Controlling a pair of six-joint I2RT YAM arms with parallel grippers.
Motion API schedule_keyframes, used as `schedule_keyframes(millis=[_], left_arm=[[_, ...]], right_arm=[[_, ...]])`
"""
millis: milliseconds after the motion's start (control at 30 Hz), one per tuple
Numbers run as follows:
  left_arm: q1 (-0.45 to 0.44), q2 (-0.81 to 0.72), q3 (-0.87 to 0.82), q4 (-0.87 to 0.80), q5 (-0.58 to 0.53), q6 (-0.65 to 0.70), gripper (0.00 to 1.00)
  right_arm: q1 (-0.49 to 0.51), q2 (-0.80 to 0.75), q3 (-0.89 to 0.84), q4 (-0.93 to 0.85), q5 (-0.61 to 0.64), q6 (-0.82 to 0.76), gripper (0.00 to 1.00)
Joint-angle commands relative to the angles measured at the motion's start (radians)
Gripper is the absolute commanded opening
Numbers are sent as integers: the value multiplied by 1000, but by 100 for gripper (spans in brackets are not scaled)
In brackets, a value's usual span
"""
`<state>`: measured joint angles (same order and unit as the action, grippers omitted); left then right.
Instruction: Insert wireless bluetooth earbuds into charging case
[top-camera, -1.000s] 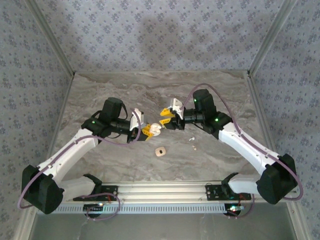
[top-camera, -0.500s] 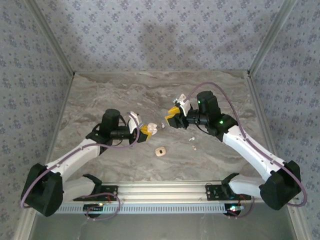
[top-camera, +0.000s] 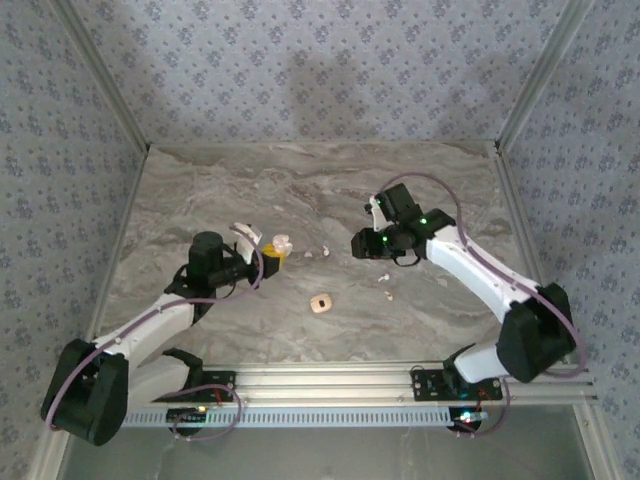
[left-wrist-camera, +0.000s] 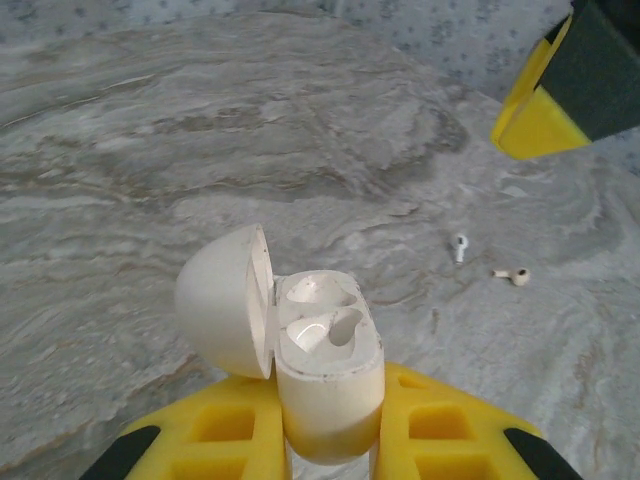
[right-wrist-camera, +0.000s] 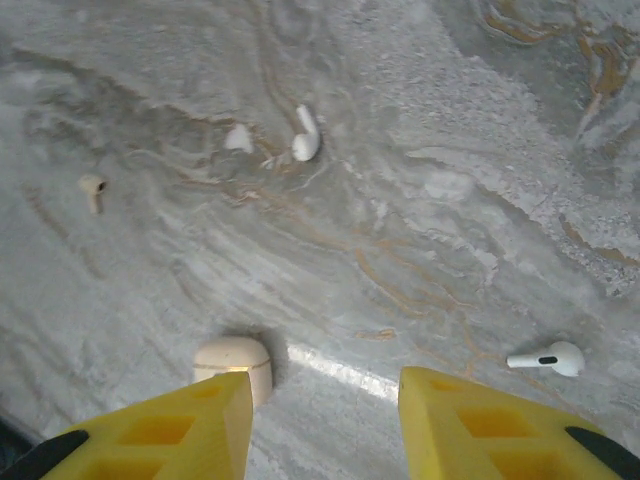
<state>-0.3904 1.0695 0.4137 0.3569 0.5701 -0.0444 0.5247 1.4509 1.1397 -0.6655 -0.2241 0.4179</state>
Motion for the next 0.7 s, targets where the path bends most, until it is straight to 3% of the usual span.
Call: schedule_keyframes(millis=[0,400,667], left_arm=[[21,-2,-8,63,-28,-40,19],[64,-25,-6,41,-55,-45,19],[87,-23,1,35,-61,-45,18]], right_arm=[[0,110,112,-78,69,91,45],[54,563,472,-150,66,62,44],[85,715,601,-208,53,36,42]])
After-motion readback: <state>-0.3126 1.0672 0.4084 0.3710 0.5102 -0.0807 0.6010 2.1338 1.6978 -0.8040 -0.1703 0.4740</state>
